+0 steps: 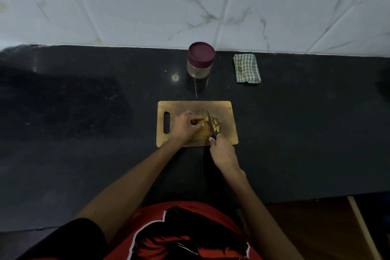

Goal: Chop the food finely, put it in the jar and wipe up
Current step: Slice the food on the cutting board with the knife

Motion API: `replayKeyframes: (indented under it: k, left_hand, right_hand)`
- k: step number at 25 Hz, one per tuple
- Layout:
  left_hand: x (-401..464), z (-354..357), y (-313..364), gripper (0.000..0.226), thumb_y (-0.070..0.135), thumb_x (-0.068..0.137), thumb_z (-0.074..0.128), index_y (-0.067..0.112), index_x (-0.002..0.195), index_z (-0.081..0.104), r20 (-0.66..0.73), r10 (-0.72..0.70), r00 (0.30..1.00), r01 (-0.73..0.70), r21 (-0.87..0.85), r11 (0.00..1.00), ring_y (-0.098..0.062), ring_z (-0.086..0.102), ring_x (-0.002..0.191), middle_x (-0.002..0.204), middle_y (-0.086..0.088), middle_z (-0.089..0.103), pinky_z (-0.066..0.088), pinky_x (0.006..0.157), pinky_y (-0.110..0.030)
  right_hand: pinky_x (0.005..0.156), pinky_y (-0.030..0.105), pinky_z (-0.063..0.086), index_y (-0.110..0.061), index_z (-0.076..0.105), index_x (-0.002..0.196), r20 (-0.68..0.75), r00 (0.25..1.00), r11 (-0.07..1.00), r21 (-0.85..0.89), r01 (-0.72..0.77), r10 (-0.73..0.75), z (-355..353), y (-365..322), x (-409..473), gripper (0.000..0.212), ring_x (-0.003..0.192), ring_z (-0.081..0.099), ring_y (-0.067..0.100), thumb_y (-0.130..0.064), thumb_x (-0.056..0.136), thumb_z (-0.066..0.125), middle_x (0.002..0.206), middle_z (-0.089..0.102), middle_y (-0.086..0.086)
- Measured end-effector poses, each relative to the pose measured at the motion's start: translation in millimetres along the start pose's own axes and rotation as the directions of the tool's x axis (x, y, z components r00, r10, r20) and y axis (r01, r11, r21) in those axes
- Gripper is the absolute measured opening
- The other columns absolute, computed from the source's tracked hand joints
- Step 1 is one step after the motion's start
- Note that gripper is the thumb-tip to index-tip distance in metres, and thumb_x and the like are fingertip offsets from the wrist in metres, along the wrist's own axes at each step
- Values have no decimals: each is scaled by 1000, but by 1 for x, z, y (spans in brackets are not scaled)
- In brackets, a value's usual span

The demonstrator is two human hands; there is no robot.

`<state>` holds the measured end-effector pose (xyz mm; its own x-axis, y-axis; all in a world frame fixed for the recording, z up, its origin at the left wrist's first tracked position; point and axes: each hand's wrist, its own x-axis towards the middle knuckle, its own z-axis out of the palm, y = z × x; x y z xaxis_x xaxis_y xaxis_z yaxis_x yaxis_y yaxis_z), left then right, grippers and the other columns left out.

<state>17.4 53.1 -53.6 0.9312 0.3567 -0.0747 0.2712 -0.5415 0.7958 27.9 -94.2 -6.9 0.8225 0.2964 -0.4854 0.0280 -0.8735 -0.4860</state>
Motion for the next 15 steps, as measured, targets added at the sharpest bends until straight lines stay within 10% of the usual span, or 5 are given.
replayKeyframes:
  k: [15]
  left_hand:
    - [0, 0, 1, 29, 14, 83, 69, 11, 112, 67, -23, 2, 1000, -2, -5, 1000, -7, 56, 90, 114, -5, 62, 46, 81, -16]
  right_hand:
    - [71, 35, 44, -12, 48, 118, -18, 999, 995, -100, 29, -31, 9, -5, -7, 23, 96, 62, 23, -29, 105, 38, 105, 61, 8]
